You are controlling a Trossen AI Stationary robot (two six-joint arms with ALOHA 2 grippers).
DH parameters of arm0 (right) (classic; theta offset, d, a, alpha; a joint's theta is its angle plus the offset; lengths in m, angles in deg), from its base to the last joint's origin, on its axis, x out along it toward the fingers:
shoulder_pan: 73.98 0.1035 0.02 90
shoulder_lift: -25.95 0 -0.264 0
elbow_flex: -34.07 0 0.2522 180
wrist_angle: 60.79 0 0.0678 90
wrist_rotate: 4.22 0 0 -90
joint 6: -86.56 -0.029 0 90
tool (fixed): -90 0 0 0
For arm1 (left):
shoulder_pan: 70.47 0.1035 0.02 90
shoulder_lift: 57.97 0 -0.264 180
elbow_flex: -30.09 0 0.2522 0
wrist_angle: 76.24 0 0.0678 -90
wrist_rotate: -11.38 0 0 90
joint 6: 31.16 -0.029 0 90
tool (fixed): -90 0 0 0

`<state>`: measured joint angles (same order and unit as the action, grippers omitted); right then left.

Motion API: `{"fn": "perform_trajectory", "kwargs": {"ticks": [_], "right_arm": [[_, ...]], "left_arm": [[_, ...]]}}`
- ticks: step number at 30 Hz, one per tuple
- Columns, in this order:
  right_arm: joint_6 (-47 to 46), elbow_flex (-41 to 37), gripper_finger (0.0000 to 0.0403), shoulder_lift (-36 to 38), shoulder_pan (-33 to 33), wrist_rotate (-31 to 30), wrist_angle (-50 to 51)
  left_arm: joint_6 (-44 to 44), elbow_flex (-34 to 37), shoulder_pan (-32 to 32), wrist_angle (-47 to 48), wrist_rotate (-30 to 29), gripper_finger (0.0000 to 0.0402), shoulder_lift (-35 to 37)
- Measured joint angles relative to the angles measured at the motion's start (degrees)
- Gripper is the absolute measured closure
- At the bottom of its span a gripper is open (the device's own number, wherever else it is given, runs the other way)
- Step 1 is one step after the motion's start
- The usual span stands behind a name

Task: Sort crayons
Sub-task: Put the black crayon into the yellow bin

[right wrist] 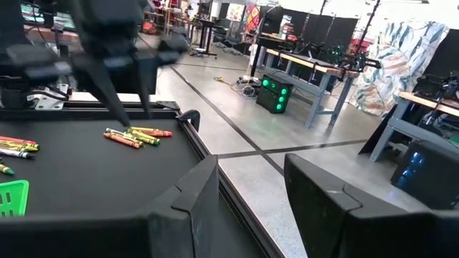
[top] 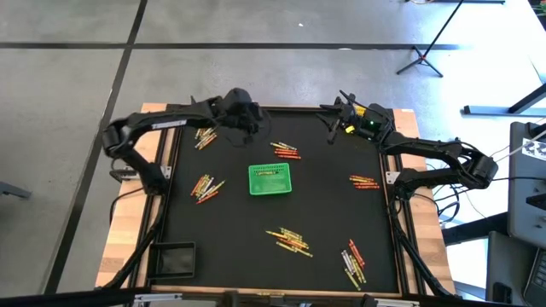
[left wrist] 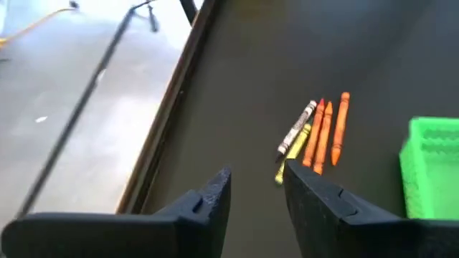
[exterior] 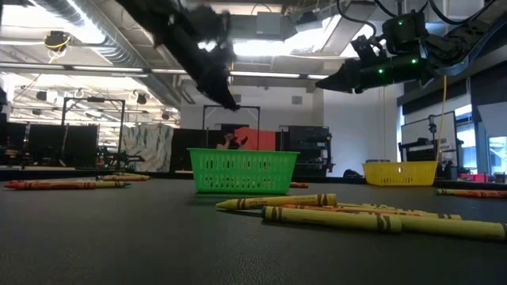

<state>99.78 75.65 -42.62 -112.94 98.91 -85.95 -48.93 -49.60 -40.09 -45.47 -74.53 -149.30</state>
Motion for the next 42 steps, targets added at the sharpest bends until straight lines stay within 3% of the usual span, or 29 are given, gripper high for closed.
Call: {"fn": "perform_trajectory", "kwargs": {"ticks": [7, 12, 15, 21, 29, 34, 42], "right_arm": [[-0.04, 0.00, 0.0245, -0.95, 0.10, 0.95, 2.32], [-1.25, 1.11, 0.0245, -6.68, 2.96, 1.39, 3.67], [-1.25, 3.32, 0.0245, -11.60, 5.25, -0.45, 4.92], [-0.97, 9.11, 0.0245, -20.76, 8.04, -2.83, 10.54], [-0.95, 14.12, 0.0245, -28.49, 8.20, -3.52, 17.38], [-0.95, 15.05, 0.0245, -31.44, 8.21, -1.26, 17.62], [-2.34, 16.17, 0.0245, -34.98, 8.25, -0.50, 16.67]], "left_arm": [[-1.77, 0.00, 3.43, -3.51, 8.67, 0.0288, -8.04], [-2.37, 0.00, 5.45, -7.37, 17.87, 0.0288, -10.96], [-2.33, 1.07, 6.29, -11.22, 20.40, 0.0289, -11.39], [-2.30, 4.84, 6.22, -16.12, 21.42, 0.0299, -10.92], [3.04, 16.83, 6.55, -37.69, 20.51, 0.0306, -5.77], [7.65, 20.17, 6.57, -50.65, 20.34, 0.0306, -3.69], [10.32, 20.26, 6.27, -54.85, 18.86, 0.0306, -3.58]]}}
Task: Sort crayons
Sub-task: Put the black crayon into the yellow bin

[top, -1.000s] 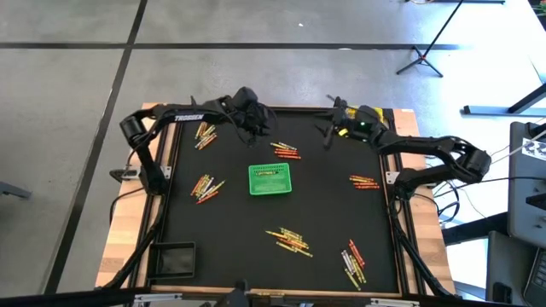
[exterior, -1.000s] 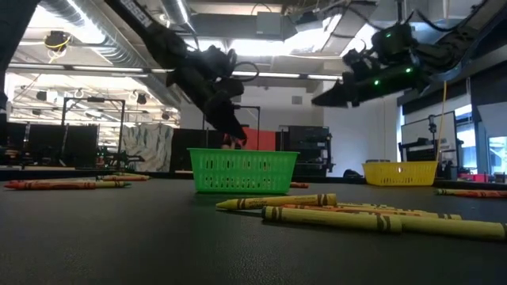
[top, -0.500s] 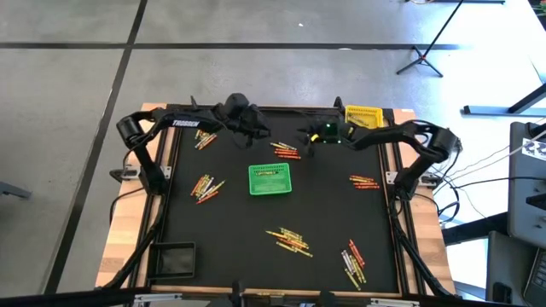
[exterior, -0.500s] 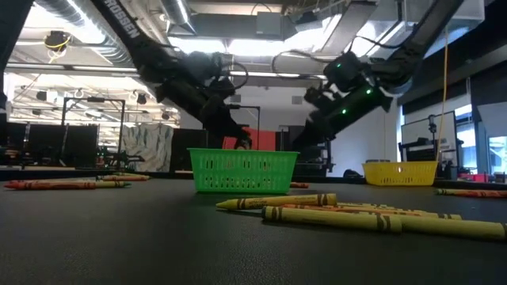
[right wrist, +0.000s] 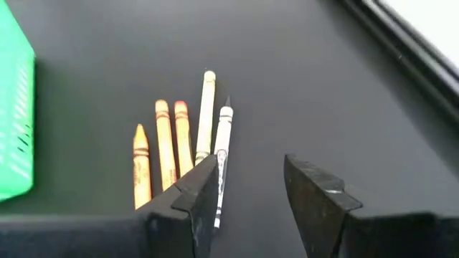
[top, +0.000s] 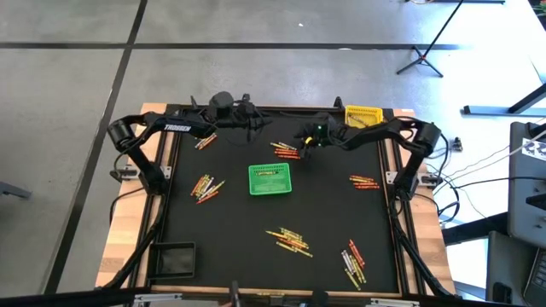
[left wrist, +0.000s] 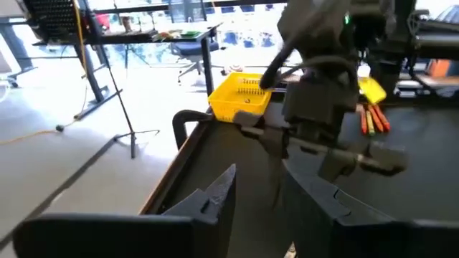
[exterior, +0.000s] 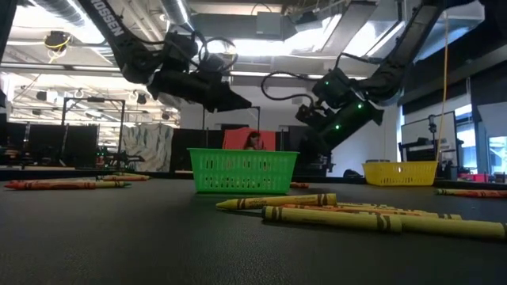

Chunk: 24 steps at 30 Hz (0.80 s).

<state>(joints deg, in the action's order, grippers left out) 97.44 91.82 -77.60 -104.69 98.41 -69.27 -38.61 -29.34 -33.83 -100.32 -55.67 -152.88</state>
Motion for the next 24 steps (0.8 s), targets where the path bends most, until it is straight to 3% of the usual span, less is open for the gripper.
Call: {"fn": "perform_trajectory", "kwargs": {"ticks": [8, 16, 24], "right_arm": [[1.54, 0.76, 0.0245, -1.28, -0.01, 0.50, -0.26], [1.52, 0.72, 0.0245, -1.28, -0.01, 0.50, 0.84], [1.53, 1.43, 0.0245, -1.94, 0.01, 3.07, 1.91]], "left_arm": [[-0.46, -0.02, -2.74, -0.03, -0.06, 0.0306, 0.00], [-0.62, -0.02, -4.87, -0.01, -5.52, 0.0306, -0.02], [-0.67, -0.02, -4.95, -0.36, -6.00, 0.0306, -0.02]]}}
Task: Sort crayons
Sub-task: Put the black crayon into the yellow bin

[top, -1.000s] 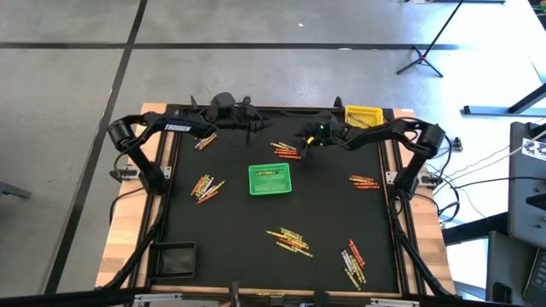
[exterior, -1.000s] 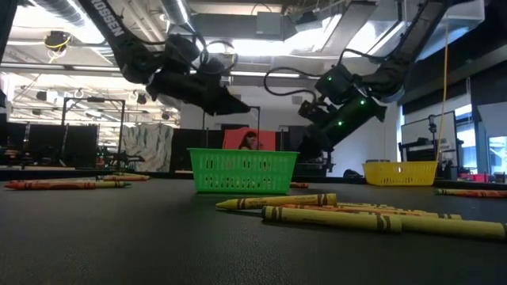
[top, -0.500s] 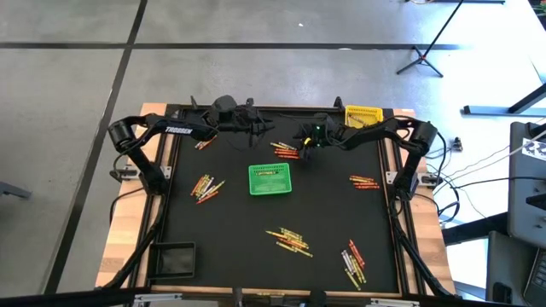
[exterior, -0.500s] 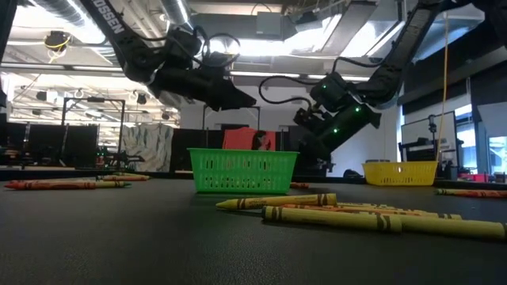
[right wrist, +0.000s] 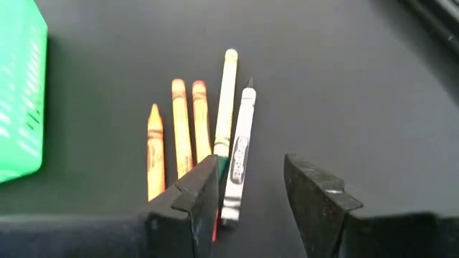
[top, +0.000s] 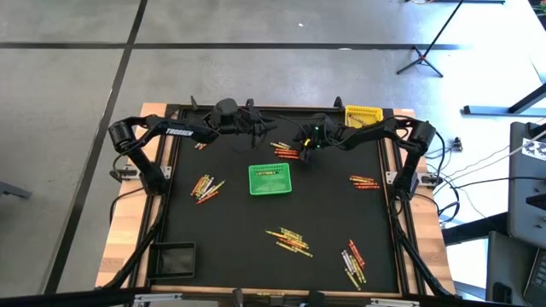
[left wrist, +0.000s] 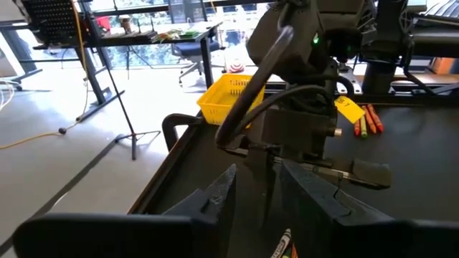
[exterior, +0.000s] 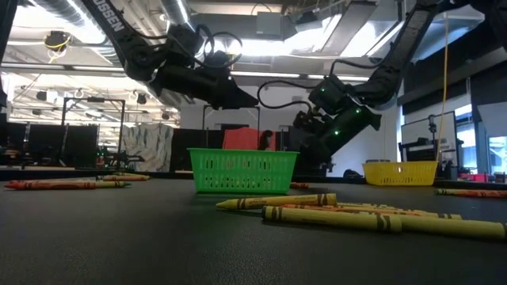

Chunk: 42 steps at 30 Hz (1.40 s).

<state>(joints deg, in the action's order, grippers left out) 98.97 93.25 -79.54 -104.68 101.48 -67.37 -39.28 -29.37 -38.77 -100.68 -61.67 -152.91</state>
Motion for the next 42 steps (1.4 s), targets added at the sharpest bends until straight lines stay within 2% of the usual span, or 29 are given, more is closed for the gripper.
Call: {"fn": "perform_trajectory", "kwargs": {"ticks": [24, 31, 37, 42], "right_arm": [[0.16, 0.34, 0.0245, -1.16, 0.35, 0.40, 1.59], [-2.30, 4.07, 0.0245, -1.86, 0.83, -4.93, 10.91], [-1.90, 4.56, 0.0245, -2.34, 0.83, -5.37, 11.10], [-1.70, 4.63, 0.0282, -2.36, 0.76, -5.82, 11.23]], "left_arm": [[-0.02, 0.00, -0.02, -0.04, 0.01, 0.0306, -0.02], [0.00, -0.02, -0.02, -0.04, 0.02, 0.0306, -0.02], [0.00, -0.02, -0.04, -0.04, 0.02, 0.0306, -0.02], [-0.01, -0.02, -0.35, -0.04, 0.02, 0.0306, -0.02]]}}
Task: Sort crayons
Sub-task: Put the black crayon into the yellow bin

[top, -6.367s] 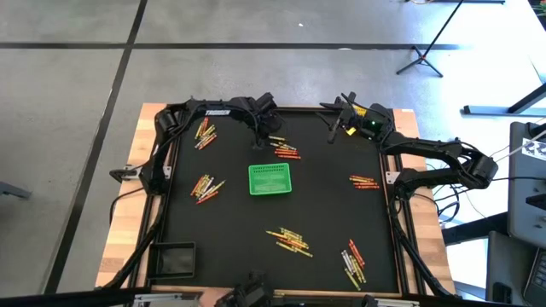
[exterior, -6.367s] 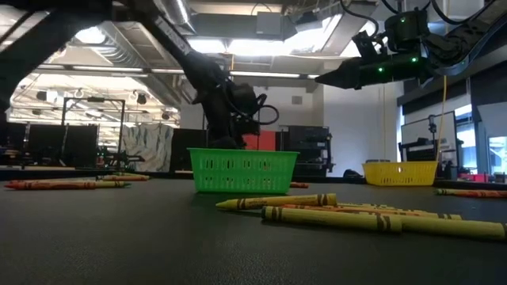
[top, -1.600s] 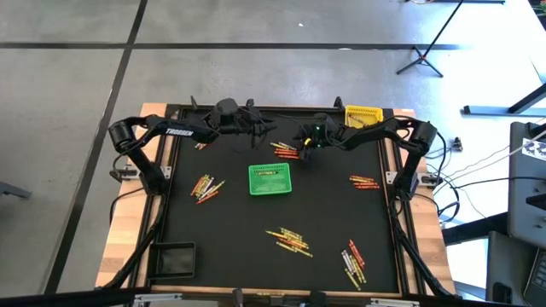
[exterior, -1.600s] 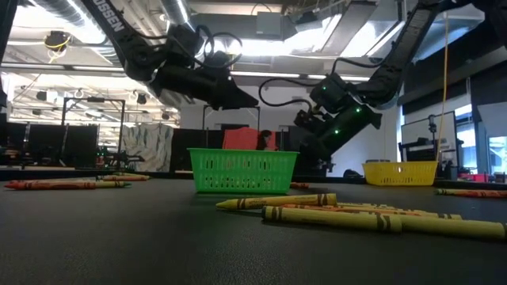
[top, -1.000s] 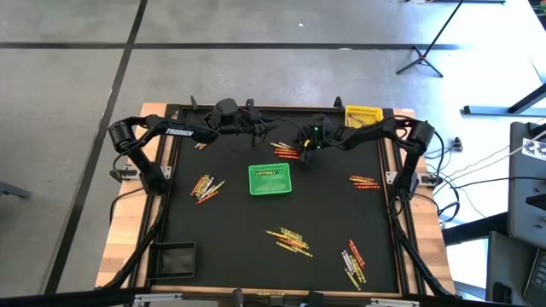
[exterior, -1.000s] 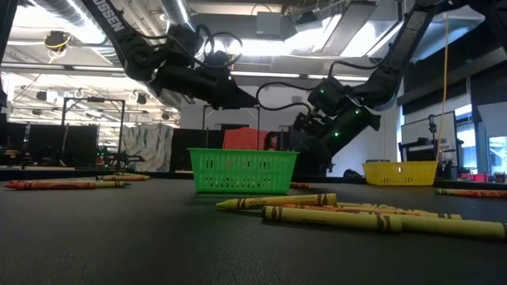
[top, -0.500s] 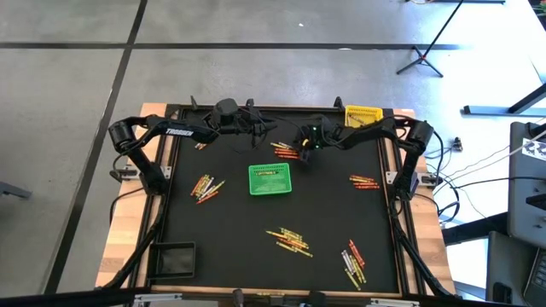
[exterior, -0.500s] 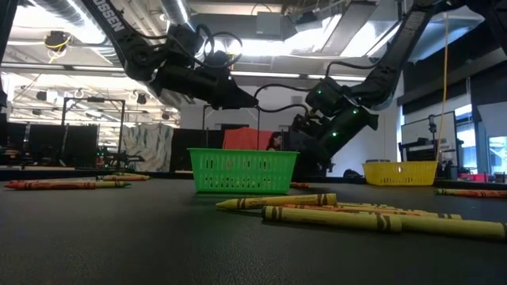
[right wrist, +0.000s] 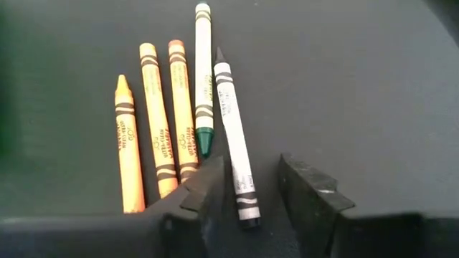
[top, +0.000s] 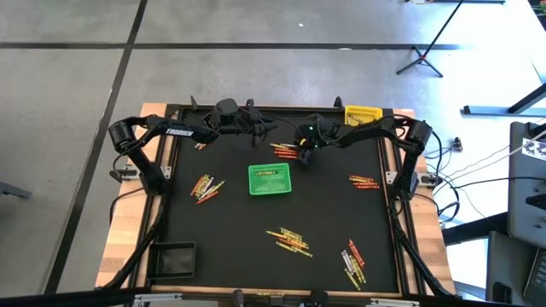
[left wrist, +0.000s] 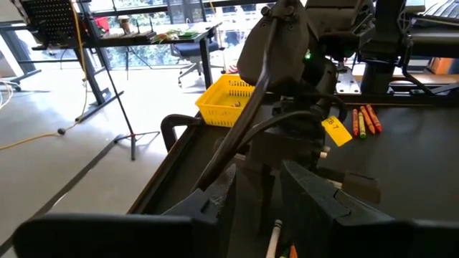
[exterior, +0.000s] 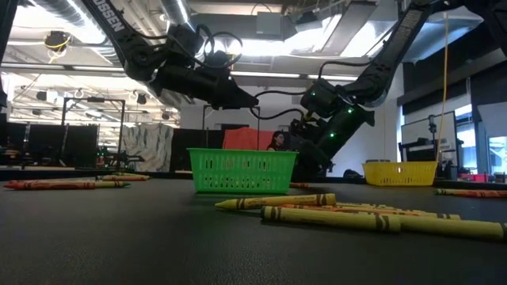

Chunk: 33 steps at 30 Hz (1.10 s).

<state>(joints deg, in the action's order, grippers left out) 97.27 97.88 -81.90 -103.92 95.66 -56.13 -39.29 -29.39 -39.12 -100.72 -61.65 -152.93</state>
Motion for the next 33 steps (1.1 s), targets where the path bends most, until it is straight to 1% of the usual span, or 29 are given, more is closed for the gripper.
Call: {"fn": "perform_trajectory", "kwargs": {"ticks": [6, 8, 9, 15, 21, 26, 29, 33], "right_arm": [[0.33, 0.02, 0.0368, -0.04, -0.02, -1.43, -0.09], [0.42, 0.02, 0.0389, -0.02, -0.02, -1.64, -0.36], [0.45, 0.03, 0.0393, -0.02, -0.02, -1.69, -0.49], [0.49, 0.77, 0.0378, 2.06, -0.06, -2.72, 3.72], [0.51, 0.76, 0.0393, 5.92, -0.13, -3.06, 6.71], [1.30, 0.76, 0.0388, 8.07, -0.09, -5.76, 9.78], [1.59, -0.92, 0.0385, 10.01, -0.13, -6.94, 9.31], [1.67, -3.76, 0.0391, 14.95, -1.58, -7.89, 8.88]], "left_arm": [[-0.01, 0.00, -0.50, 0.00, 0.00, 0.0306, 0.00], [-0.01, 0.00, -0.64, 0.00, 0.00, 0.0306, -0.01], [-0.01, 0.00, -0.68, 0.00, 0.00, 0.0306, 0.00], [-0.01, 0.00, -0.68, 0.00, 0.00, 0.0306, -0.01], [-0.01, 0.00, -0.68, 0.02, 0.00, 0.0306, 0.00], [-0.01, 0.00, -0.68, 0.37, 0.00, 0.0306, 0.00], [-0.03, -0.02, -0.68, 1.52, -0.02, 0.0306, 0.42], [-0.06, -0.07, -0.69, 3.26, -0.30, 0.0306, 1.91]]}}
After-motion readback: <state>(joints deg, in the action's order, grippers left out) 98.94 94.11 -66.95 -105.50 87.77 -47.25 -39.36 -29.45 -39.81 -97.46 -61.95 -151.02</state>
